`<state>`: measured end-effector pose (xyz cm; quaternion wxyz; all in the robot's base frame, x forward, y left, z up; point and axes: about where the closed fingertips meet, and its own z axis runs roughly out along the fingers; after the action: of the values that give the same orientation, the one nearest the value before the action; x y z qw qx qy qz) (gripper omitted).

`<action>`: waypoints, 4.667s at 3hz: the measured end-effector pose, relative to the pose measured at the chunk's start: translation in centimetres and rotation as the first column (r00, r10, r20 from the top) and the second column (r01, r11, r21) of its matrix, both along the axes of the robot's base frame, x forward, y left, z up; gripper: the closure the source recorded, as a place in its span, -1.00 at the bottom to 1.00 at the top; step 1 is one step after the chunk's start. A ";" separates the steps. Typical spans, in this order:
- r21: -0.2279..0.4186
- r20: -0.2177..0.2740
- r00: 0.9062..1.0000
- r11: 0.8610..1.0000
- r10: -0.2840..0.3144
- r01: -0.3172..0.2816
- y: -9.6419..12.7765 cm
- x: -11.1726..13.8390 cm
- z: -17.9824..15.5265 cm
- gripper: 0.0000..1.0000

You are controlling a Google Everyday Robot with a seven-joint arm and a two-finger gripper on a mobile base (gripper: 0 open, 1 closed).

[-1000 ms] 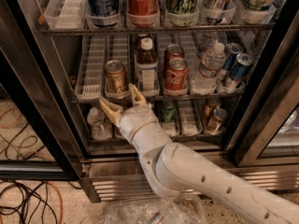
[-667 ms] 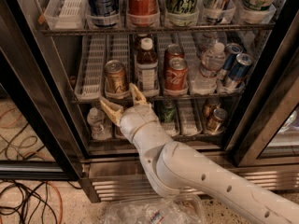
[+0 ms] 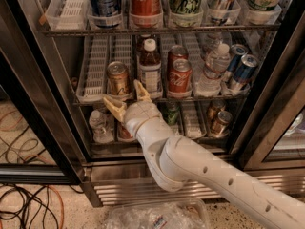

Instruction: Pick orange can from middle shelf of fridge

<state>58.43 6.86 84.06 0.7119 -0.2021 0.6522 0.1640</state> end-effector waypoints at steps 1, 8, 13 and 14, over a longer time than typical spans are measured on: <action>-0.001 0.001 1.000 1.000 -0.001 0.001 -0.3 1.7 0.0 -0.30; -0.010 0.018 0.998 0.998 0.063 -0.063 2.2 6.7 1.7 1.00; -0.063 -0.016 0.961 0.959 0.276 -0.276 1.1 -1.5 3.1 1.00; -0.050 -0.079 0.948 0.948 0.309 -0.314 -2.3 -1.5 1.6 1.00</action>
Offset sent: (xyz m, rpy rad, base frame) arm 0.0588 0.0012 0.0034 -0.0083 -0.0113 0.0287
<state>56.95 4.52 85.71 0.6473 -0.3187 0.6413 0.2611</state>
